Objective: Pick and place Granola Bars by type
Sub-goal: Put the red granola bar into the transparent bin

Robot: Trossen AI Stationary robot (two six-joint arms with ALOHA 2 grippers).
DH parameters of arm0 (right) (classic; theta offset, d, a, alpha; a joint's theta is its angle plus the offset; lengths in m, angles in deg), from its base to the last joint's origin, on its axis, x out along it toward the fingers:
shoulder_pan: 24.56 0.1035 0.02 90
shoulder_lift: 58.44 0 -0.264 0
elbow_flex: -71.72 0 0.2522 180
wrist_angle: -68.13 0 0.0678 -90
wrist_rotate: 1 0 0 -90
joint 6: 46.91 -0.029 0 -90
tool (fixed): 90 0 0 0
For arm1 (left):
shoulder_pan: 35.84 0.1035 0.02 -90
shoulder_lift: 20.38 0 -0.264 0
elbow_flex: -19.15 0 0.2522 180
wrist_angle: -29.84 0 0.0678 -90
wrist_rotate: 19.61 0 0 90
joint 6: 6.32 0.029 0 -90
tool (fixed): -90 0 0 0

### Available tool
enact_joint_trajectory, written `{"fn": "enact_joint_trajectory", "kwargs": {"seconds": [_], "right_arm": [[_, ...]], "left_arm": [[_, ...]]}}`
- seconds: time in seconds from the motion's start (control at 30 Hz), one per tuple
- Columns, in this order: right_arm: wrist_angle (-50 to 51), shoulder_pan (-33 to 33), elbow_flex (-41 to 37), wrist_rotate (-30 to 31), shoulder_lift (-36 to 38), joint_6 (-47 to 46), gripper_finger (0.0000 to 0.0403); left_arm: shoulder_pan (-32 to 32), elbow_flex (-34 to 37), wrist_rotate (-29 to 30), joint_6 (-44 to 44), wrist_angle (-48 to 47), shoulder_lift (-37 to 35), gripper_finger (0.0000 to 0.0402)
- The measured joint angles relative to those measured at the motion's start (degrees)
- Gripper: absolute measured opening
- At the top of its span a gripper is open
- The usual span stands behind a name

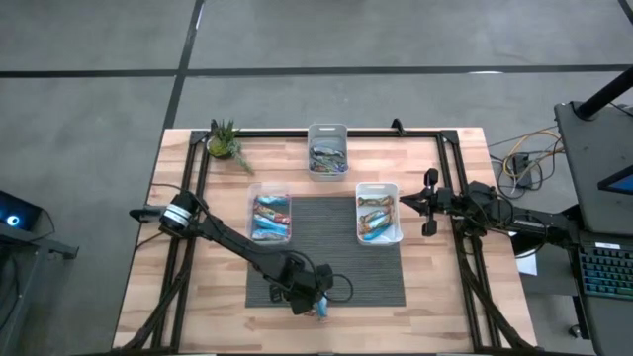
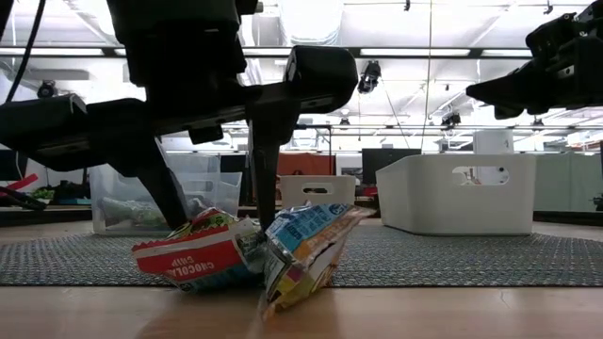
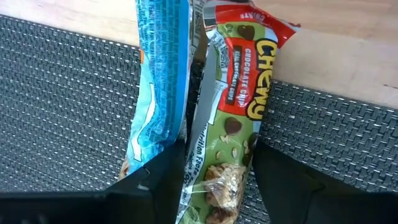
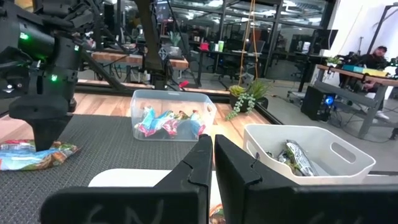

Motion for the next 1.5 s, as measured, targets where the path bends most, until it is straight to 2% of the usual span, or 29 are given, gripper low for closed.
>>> {"fn": "enact_joint_trajectory", "kwargs": {"seconds": [0.2, 0.5, 0.63, 1.03, 1.5], "right_arm": [[0.0, 0.0, 0.0, 0.0, 0.0, -0.1, 0.0009], [0.0, 0.0, 0.0, 0.0, 0.0, 0.0, 0.0009], [0.0, 0.0, 0.0, 0.0, 0.0, 0.0, 0.0009], [0.0, 0.0, 0.0, 0.0, 0.0, -0.2, 0.0009], [0.0, 0.0, 0.0, 0.0, 0.0, 0.0, 0.0009]], "left_arm": [[0.0, -0.2, 0.0, 0.0, -0.6, 0.1, 0.0158], [0.0, -1.2, 0.0, 0.0, -2.6, 0.1, 0.0064], [0.0, -1.8, 0.1, -0.7, -2.5, 0.2, 0.0039], [0.0, -5.1, 1.2, -3.3, -5.5, -0.4, 0.0033], [1.0, -5.3, 2.9, -7.0, -11.2, -8.6, 0.0033]]}}
